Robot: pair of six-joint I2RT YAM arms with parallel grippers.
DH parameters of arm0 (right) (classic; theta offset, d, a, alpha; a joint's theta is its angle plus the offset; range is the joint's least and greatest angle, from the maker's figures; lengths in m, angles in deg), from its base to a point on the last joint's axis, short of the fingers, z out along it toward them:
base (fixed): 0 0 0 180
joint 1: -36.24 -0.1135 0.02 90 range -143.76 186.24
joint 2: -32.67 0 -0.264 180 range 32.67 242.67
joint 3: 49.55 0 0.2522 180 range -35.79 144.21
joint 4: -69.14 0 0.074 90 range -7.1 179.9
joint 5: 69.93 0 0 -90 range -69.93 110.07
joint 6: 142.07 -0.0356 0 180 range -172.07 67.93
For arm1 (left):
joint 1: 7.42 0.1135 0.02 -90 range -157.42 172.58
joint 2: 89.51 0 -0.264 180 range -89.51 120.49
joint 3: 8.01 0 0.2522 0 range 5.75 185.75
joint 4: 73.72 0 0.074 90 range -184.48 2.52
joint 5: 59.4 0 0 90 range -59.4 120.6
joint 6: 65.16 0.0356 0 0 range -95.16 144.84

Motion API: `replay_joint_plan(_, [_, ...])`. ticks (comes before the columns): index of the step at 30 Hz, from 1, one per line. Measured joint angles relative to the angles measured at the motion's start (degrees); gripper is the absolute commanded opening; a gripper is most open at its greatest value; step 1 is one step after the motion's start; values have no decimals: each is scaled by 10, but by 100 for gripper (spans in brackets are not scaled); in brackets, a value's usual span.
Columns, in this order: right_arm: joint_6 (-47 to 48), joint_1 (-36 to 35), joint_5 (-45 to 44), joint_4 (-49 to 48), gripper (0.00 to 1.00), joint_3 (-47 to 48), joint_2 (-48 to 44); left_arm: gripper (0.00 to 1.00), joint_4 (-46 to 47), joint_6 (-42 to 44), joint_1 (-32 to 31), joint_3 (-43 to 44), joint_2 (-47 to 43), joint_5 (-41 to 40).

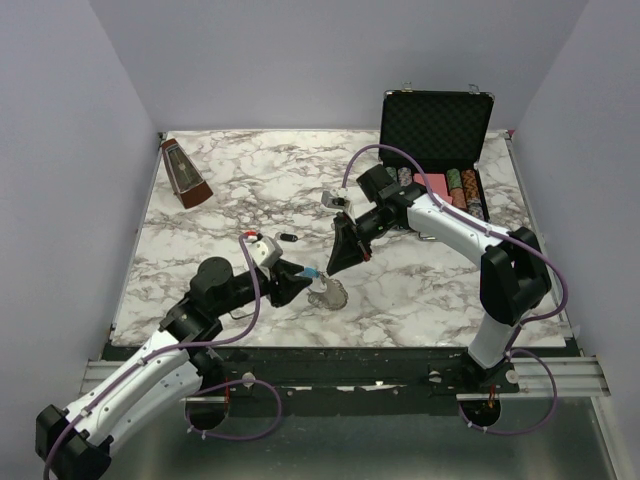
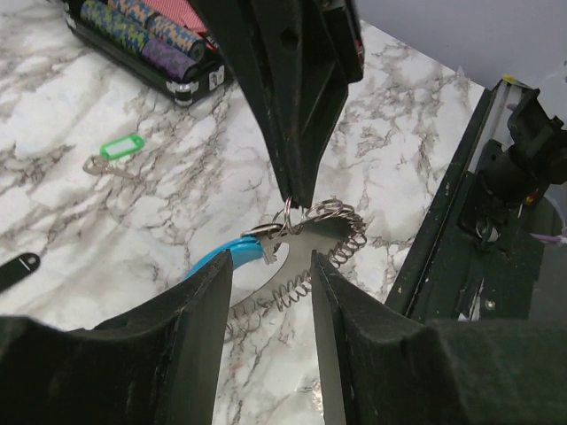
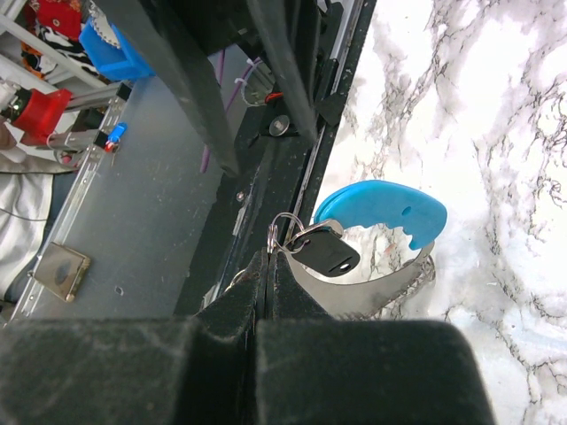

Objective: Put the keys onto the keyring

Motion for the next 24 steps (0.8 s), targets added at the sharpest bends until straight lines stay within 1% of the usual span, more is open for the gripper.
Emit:
replay_joint_plan(3, [-1,0,0,0,1,0,0,50,20,-32,0,-34,-7,-19])
replay_joint_plan(7, [-2,0,0,0,1,0,0,56,42,-52,0,-93,-33,-77])
replay_joint_plan(9, [-2,0,0,0,1,0,0,59,43,-28,0,-103,-41,-98])
replay_joint_plan(11, [-3,0,0,0,1,0,0,64,42,26,0,-100,-45,-115])
replay_joint_plan(15, [-5,0,0,0,1,0,0,65,35,143,-1,-80,-42,-130])
replay_joint_plan(16, [-5,0,0,0,1,0,0,72,38,165,-1,-79,-40,-130])
replay_joint_plan(17, [-5,0,0,0,1,0,0,73,46,193,-1,-78,-36,-128])
replay_joint_plan(18, [-5,0,0,0,1,0,0,83,50,207,-1,-79,-32,-126])
replay_joint_plan(19, [-6,0,0,0,1,0,0,87,58,223,-1,-80,-26,-124])
replay_joint_plan(22, [-6,0,0,0,1,0,0,87,75,247,-11,-88,-17,-123])
replay_joint_plan(24, [-6,0,0,0,1,0,0,87,88,260,-31,-98,-14,-127])
